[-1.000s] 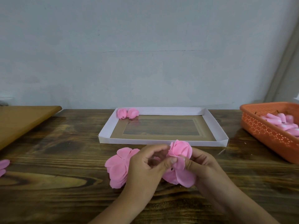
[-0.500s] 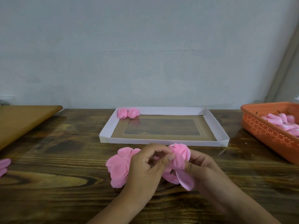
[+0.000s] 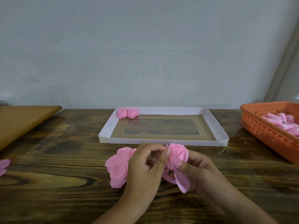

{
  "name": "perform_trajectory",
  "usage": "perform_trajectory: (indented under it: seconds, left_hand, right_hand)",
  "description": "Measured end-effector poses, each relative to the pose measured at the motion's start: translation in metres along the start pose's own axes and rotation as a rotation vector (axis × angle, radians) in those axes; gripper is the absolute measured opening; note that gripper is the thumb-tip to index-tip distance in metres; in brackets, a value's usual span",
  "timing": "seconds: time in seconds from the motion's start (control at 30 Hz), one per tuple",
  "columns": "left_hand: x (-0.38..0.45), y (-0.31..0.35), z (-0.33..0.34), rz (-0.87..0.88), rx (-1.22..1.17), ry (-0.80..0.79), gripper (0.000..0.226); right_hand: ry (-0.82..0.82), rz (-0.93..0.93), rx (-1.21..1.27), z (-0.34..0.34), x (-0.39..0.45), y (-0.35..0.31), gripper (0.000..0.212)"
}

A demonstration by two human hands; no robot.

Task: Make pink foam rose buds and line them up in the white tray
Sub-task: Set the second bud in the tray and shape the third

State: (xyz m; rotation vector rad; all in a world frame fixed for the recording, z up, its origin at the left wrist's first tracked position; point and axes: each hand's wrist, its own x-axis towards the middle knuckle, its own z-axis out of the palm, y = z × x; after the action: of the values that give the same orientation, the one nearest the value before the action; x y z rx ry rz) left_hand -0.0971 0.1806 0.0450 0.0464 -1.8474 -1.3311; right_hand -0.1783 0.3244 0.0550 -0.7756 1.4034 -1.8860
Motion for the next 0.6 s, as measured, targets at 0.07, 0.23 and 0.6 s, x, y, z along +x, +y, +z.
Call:
perform_trajectory:
  seconds: [0.07,0.23,0.6]
  left_hand:
    - [-0.0004,0.0009,0.0009,-0.013,-0.045,-0.002,0.01]
    - [0.0005,0.0028,-0.0004,-0.027,-0.099,-0.002,0.008]
    - [0.0,0.0013,-0.0017,-0.053,-0.046,0.004,0.009]
  right_hand:
    - [0.001,-0.008,0.002,-0.0004,0.0004,0.0019,0.024]
    - [0.005,-0.04,0.017,-0.001,0.0026,0.0035,0.031]
    - [0.058,-0.075,-0.069,-0.0007,0.0042,0.0098,0.024]
